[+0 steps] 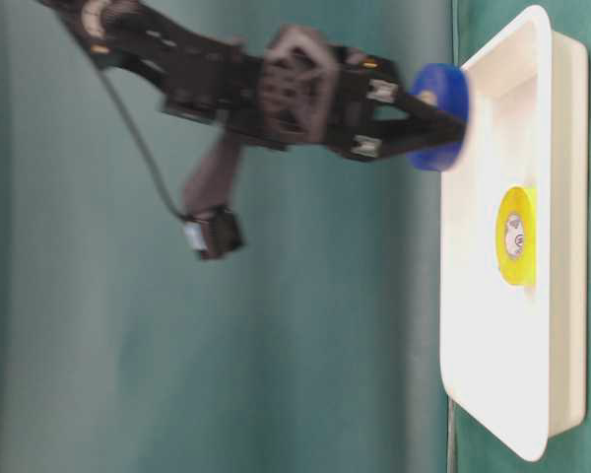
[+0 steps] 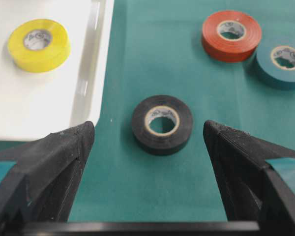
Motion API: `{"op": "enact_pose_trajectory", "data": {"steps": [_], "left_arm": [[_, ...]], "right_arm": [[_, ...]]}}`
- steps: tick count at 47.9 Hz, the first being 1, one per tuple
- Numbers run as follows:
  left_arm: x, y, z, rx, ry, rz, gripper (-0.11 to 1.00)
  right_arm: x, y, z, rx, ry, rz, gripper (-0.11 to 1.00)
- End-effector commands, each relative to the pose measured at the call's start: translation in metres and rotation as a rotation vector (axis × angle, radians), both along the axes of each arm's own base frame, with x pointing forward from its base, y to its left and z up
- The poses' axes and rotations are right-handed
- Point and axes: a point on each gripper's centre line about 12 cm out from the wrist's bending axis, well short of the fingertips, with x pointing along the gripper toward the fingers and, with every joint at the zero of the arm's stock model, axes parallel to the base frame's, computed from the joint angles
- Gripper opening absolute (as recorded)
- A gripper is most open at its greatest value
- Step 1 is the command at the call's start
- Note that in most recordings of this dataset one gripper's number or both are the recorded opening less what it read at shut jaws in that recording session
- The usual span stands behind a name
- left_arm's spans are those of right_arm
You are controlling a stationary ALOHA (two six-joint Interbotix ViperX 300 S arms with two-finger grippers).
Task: Pick up the tape from a random location and place it into the white case.
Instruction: 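Lower the blue roll into the tray beside the yellow roll and release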
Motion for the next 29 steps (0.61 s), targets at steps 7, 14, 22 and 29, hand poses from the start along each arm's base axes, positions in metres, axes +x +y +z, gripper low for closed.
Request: {"op": "enact_pose_trajectory", "data": {"steps": [7, 14, 22, 29], "left_arm": [[0.002, 0.001, 0.004, -0.001, -0.012, 0.004, 0.91], [0.002, 0.001, 0.004, -0.001, -0.011, 0.004, 0.91], [0.002, 0.001, 0.004, -0.001, -0.012, 0.004, 0.91], [0.002, 0.001, 0.004, -0.001, -0.012, 0.004, 0.91]], "right_arm": [[0.008, -0.005, -0.014, 0.002, -0.061, 0.003, 0.3], [0.001, -0.011, -0.024, 0.007, -0.041, -0.013, 0.3], [0.0, -0.013, -0.024, 0.007, -0.04, -0.019, 0.3], [0.001, -0.014, -0.023, 0.006, -0.043, -0.018, 0.3]]}}
